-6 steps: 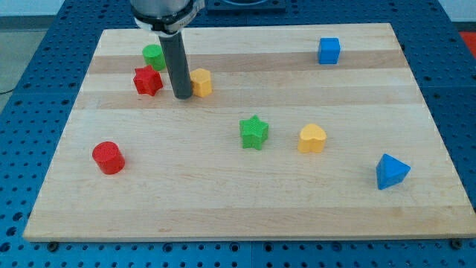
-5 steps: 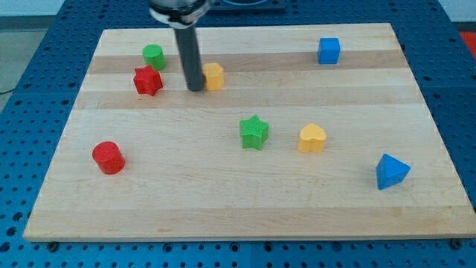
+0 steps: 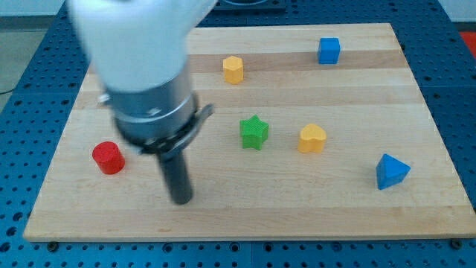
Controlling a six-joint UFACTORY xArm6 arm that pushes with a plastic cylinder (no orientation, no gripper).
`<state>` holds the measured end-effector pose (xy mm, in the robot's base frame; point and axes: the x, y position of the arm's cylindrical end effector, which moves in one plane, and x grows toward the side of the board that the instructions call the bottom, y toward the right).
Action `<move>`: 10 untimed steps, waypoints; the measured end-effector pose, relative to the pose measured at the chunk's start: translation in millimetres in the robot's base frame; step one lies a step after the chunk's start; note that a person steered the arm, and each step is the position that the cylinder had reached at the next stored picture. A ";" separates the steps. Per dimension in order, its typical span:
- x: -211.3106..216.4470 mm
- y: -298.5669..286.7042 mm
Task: Slide the red circle closer to the red star
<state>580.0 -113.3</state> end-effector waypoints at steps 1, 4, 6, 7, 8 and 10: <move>-1.7 -59.6; -38.6 -118.2; -65.9 -77.0; -81.5 -67.3; -84.2 -81.4; -99.3 -73.9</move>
<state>480.7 -187.2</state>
